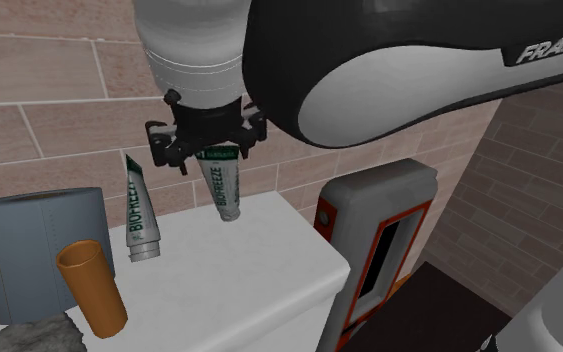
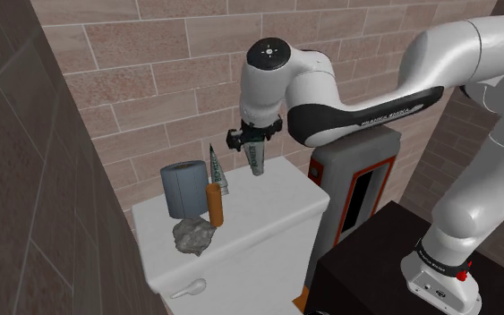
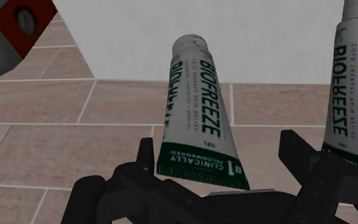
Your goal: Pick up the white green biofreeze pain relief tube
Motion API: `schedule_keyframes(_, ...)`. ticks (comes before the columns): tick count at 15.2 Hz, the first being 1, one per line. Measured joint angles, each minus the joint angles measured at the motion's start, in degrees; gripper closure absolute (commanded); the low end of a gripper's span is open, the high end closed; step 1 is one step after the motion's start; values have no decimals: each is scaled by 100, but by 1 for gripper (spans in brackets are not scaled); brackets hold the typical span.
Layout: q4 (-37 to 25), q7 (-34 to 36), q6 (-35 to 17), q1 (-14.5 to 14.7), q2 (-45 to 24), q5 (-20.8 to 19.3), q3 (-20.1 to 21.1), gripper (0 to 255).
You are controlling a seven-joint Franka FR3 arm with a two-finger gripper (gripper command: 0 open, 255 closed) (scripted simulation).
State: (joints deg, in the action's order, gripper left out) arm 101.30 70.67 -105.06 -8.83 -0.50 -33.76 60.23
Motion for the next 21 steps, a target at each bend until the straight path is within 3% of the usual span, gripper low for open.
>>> schedule_keyframes(2, -633, 572, 516, 452, -933, -997, 166, 0)
schedule_keyframes(4, -1205, 902, 945, 1089, -1608, -1757, 33, 0)
schedule_keyframes(8, -2500, 1148, 1666, 2467, -2721, -2931, -446, 0)
schedule_keyframes(9, -2674, 1177, 1741, 2661, -2878, -3087, -529, 0)
schedule_keyframes(16, -2343, 1500, 1492, 2632, -2971, -3225, -596, 0)
schedule_keyframes(17, -2305, 1527, 1475, 2610, -2952, -3225, -592, 255)
schedule_keyframes(21, -2260, 1547, 1450, 2607, -2961, -3216, -586, 255)
